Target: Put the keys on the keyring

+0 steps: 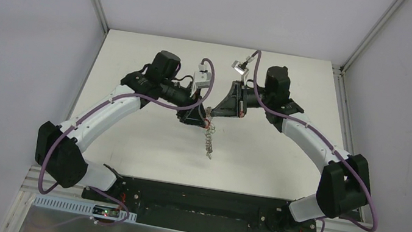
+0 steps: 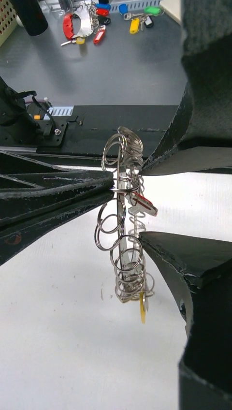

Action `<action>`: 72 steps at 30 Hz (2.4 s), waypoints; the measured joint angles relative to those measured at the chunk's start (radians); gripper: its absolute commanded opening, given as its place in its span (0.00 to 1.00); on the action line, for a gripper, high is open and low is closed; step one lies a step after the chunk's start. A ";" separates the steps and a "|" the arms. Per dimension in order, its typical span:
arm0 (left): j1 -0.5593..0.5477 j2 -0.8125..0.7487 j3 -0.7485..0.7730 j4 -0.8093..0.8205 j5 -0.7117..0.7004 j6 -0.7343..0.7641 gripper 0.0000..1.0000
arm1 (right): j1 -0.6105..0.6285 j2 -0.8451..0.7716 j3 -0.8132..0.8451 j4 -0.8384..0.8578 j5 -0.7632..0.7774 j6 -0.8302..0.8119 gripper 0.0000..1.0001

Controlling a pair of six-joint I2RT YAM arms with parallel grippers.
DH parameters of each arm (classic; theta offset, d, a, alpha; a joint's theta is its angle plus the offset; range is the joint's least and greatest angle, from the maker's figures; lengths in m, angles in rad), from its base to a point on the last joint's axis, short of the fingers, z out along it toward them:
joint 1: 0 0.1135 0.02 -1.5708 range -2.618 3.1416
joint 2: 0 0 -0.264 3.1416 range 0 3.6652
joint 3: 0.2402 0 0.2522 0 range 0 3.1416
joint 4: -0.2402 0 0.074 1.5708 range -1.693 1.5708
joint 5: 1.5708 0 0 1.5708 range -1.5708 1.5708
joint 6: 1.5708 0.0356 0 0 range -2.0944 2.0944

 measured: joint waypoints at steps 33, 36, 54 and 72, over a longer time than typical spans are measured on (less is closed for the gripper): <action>-0.001 0.010 -0.131 0.399 0.097 -0.425 0.00 | -0.024 0.011 -0.017 0.053 0.075 0.026 0.00; -0.001 0.018 -0.131 0.409 0.098 -0.450 0.07 | -0.026 0.011 -0.021 0.057 0.081 0.025 0.00; 0.026 0.011 -0.126 0.343 0.046 -0.360 0.35 | -0.040 0.011 -0.021 0.056 0.072 0.026 0.00; 0.032 0.008 -0.060 0.310 0.044 -0.336 0.25 | -0.043 0.010 -0.043 0.055 0.061 0.025 0.00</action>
